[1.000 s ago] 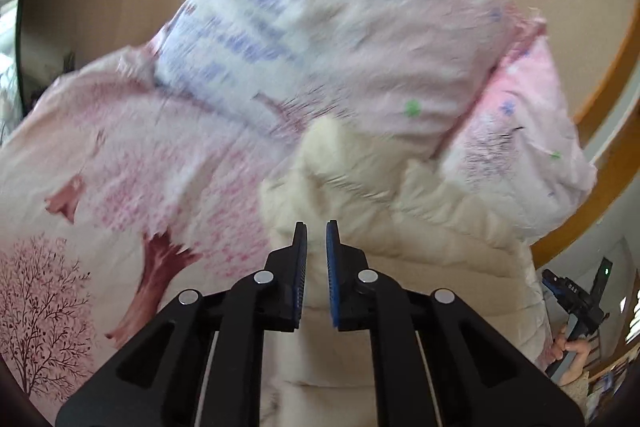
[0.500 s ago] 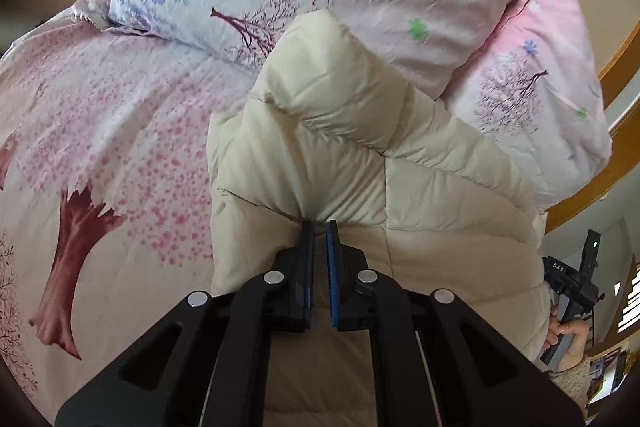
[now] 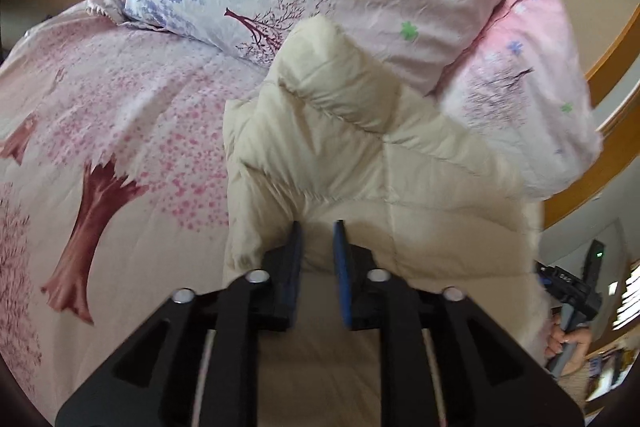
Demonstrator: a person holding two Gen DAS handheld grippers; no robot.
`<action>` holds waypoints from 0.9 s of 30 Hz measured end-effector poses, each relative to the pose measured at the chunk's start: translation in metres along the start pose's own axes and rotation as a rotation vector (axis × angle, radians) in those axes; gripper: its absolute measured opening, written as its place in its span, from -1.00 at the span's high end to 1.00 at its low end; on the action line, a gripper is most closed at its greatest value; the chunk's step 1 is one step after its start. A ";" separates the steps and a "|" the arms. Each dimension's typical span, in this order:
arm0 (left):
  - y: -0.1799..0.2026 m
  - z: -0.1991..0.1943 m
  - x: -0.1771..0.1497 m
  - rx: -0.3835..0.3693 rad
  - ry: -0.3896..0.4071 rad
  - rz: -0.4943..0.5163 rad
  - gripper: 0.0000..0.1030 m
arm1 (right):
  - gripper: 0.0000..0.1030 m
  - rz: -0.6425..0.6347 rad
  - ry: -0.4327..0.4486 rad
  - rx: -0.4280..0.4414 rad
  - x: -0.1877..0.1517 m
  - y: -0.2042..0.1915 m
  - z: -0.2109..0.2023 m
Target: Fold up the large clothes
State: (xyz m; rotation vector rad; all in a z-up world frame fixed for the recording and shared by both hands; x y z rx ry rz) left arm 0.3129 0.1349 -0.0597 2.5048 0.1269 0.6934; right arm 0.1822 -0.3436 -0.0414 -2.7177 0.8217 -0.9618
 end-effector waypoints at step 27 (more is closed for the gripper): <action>-0.037 -0.001 -0.042 -0.231 -0.164 -0.144 -0.27 | -0.49 0.111 -0.291 0.354 -0.031 0.051 0.014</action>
Point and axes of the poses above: each gripper's, at about its wrist camera, not at the fingertips, and z roughly the way its jaws point, y to its right, x to its top, the point moved 6 cm from there along z, roughly the way its jaws point, and after that the axes turned 11 degrees about -y, right-handed, at the moved point
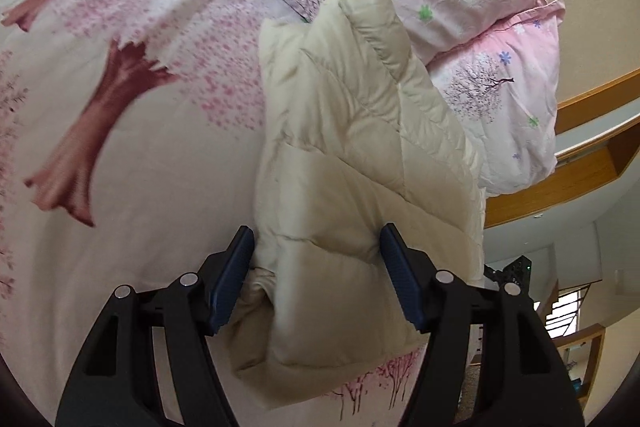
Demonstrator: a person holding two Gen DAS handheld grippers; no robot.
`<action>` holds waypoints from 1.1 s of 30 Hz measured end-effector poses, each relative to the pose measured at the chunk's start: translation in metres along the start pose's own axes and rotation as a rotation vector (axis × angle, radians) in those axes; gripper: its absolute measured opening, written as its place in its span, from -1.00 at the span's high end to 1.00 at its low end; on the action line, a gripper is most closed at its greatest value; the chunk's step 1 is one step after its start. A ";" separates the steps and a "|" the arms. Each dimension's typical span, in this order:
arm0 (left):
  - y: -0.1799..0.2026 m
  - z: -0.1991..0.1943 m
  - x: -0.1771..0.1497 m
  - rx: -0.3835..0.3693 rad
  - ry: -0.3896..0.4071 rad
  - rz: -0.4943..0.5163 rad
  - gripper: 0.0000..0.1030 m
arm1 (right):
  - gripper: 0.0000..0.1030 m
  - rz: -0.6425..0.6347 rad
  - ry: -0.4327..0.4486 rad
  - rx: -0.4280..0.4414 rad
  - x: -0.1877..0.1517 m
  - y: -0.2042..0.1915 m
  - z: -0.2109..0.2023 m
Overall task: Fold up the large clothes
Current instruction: 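Release the jacket with both grippers and lift them away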
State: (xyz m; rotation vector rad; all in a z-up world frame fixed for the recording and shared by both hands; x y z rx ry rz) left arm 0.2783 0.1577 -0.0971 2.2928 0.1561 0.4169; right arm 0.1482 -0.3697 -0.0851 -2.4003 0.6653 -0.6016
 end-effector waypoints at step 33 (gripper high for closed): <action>-0.015 -0.117 -0.050 -0.137 0.234 -0.008 0.67 | 0.72 -0.243 -0.020 0.231 -0.088 -0.099 -0.026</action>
Point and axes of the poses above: each gripper's, at about its wrist camera, not at the fingertips, and z roughly the way its jaws point, y to its right, x to its top, the point moved 6 cm from there along z, roughly the way its jaws point, and after that the axes turned 11 degrees about -y, right-handed, at the moved point
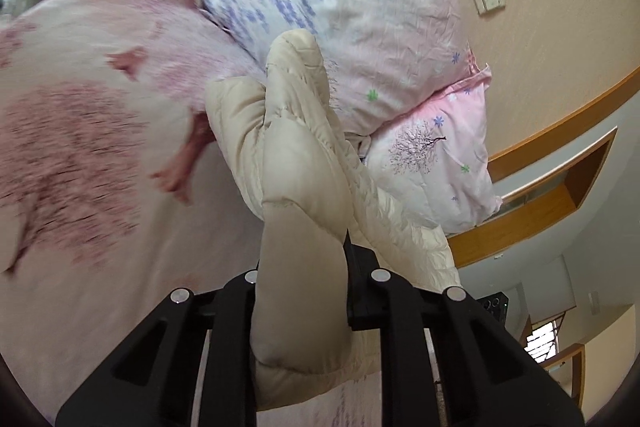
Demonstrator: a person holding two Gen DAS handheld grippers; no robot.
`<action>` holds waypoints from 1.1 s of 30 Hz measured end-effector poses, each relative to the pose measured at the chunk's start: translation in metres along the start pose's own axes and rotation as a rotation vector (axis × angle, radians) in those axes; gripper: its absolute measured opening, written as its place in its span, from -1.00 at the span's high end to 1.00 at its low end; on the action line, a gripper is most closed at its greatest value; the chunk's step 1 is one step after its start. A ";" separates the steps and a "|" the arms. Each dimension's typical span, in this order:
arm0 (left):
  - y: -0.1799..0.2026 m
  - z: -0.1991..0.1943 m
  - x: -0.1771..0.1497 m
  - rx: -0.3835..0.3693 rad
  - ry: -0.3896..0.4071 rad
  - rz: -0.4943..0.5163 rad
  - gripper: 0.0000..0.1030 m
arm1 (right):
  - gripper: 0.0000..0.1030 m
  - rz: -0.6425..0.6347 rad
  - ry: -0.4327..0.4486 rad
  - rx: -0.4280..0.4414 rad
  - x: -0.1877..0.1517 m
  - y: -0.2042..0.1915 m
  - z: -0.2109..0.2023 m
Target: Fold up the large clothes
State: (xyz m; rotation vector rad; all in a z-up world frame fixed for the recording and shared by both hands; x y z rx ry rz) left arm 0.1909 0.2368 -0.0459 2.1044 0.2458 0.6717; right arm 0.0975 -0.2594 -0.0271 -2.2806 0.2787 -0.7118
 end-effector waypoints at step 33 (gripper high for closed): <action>-0.056 -0.102 -0.080 0.249 0.192 -0.089 -0.22 | 0.12 -0.241 0.288 -0.569 -0.053 -0.053 -0.003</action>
Point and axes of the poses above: each gripper's, at about its wrist camera, not at the fingertips, and z roughly the way its jaws point, y to its right, x to its top, the point moved 6 cm from there along z, roughly the way its jaws point, and after that the axes turned 11 degrees about -y, right-handed, at the moved point
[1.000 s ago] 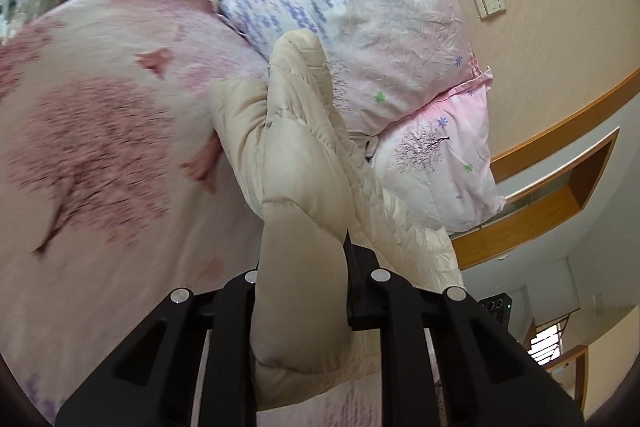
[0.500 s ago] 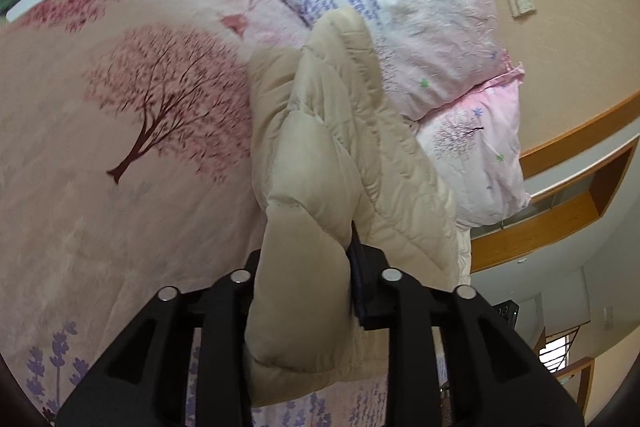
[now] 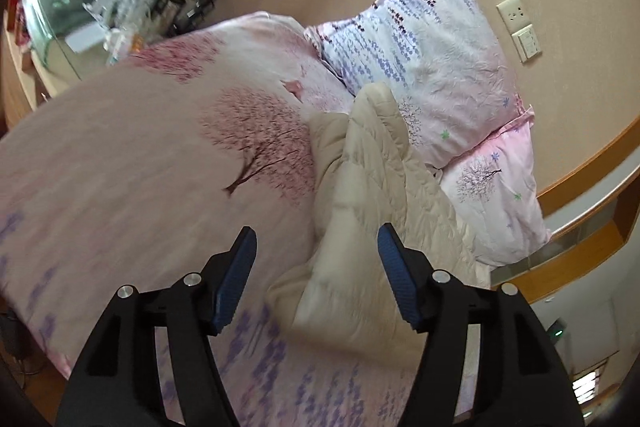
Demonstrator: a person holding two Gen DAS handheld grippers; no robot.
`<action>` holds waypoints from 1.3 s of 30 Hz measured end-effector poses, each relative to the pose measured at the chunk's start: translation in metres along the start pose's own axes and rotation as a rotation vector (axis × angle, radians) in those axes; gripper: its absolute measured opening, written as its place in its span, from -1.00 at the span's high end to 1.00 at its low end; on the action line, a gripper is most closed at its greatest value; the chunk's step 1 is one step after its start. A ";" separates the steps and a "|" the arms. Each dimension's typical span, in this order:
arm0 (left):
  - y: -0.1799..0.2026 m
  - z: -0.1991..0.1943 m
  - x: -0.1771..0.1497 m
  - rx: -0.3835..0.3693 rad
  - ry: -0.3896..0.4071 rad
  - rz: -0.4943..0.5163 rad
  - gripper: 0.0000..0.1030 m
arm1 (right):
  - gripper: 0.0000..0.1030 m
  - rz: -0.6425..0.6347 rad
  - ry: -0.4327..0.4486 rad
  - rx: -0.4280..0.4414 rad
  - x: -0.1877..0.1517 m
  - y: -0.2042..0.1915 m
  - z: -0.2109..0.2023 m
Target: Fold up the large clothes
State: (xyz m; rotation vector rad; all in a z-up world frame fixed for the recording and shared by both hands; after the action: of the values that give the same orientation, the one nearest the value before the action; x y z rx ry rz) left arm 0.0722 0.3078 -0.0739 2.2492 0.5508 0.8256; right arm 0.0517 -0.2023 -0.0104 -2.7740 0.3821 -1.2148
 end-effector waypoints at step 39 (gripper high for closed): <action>0.025 0.056 -0.030 -0.032 0.017 -0.153 -0.37 | 0.11 -0.287 -0.086 -0.206 -0.012 -0.115 0.103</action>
State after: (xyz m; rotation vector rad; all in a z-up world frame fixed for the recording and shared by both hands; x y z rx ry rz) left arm 0.0930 0.2490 -0.1002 2.1425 0.7033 0.7705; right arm 0.1414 -0.0906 -0.0679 -3.1328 0.1081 -1.1614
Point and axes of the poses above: each gripper's, at about its wrist camera, not at the fingertips, and z roughly the way its jaws point, y to its right, x to its top, the point moved 6 cm from there along z, roughly the way its jaws point, and after that the axes turned 11 degrees about -y, right-handed, at the moved point
